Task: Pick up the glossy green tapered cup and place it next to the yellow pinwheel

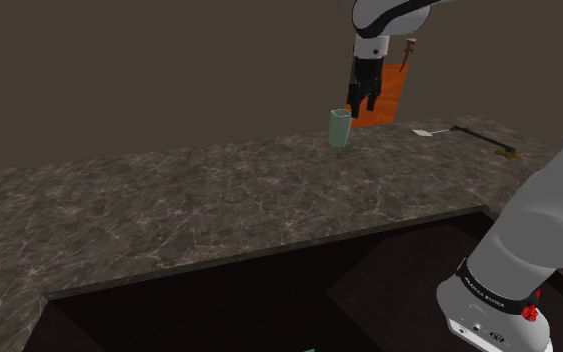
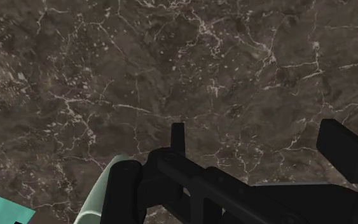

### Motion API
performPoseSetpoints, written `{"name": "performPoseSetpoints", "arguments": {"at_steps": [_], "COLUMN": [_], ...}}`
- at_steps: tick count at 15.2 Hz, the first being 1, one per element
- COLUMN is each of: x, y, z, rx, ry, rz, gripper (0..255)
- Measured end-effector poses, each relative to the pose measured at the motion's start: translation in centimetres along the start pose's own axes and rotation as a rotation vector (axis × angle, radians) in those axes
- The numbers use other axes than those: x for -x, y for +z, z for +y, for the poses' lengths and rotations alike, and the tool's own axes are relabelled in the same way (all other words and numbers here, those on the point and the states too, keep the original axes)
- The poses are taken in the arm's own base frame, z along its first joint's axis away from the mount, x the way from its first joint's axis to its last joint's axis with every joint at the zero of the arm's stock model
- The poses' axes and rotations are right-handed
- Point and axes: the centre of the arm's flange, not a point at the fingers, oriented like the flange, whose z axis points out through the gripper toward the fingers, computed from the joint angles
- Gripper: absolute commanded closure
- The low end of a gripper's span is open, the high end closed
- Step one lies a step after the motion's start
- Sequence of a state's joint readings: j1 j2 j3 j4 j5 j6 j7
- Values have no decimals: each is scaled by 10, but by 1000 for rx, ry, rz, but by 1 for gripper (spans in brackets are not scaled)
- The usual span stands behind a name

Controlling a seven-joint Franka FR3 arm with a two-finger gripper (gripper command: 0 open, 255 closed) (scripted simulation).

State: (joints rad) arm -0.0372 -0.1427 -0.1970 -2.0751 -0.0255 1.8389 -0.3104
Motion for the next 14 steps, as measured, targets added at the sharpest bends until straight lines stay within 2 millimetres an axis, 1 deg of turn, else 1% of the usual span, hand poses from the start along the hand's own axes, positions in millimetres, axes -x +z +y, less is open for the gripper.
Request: {"name": "performPoseSetpoints", "arguments": {"at_steps": [9,12,14], "x": [-94,-129,-148], "y": [31,43,48], "z": [59,76,89], "rx": [26,34,40], "ry": [-15,-21,-24], "rz": [3,3,3], "gripper": [0,0,0]}}
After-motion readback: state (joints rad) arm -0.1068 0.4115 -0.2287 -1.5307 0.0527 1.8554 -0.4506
